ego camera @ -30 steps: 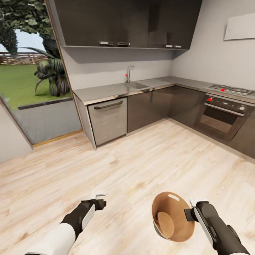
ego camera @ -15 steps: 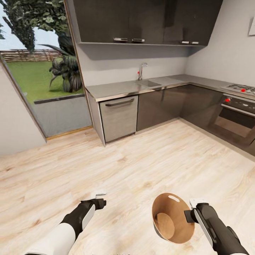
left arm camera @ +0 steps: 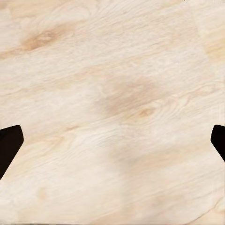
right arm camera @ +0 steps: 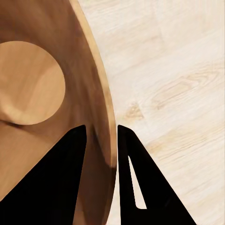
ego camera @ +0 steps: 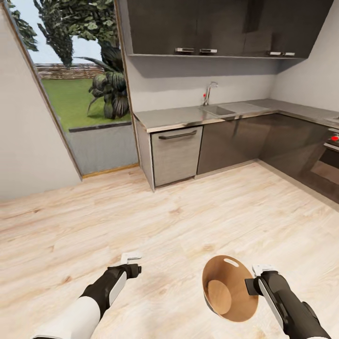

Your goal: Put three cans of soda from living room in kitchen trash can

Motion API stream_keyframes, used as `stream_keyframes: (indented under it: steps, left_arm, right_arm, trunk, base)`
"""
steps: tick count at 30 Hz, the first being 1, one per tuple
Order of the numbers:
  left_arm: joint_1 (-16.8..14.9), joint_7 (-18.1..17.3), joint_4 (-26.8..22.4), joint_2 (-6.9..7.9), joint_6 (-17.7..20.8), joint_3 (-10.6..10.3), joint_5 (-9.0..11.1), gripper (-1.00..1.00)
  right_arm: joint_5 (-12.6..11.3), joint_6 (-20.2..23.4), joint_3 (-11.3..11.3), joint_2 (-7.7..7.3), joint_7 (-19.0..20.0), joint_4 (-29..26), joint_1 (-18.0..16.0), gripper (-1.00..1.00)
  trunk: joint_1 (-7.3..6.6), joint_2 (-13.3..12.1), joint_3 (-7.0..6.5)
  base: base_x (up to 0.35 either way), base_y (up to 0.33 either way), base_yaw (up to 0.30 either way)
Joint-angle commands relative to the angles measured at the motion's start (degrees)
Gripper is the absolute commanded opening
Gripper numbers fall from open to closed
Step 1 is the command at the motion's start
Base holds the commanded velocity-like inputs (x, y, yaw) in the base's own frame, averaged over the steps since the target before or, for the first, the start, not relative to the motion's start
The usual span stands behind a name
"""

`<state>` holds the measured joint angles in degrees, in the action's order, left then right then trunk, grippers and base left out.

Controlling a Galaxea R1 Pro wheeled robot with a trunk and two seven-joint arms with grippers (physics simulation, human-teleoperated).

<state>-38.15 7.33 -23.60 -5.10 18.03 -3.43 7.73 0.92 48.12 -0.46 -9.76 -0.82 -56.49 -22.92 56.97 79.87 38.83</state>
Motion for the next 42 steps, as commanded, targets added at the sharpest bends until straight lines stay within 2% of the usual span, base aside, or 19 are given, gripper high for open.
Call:
stream_keyframes:
  steps: [1, 42]
  left_arm:
    - [0.0, -0.01, 0.02, 0.0, 0.0, 0.0, -0.02, 1.0]
    - [0.0, -0.04, 0.03, 0.0, -0.01, -0.09, -0.08, 1.0]
  right_arm:
    - [-0.48, -0.03, 0.02, 0.0, 0.03, -0.02, -0.02, -1.0]
    - [-0.4, -0.13, 0.02, -0.12, 0.03, -0.02, -0.02, -1.0]
  trunk:
    - [0.0, 0.0, -0.02]
    - [0.0, 0.0, -2.33]
  base:
    - [0.0, 0.0, 0.259]
    - [0.0, 0.0, 0.233]
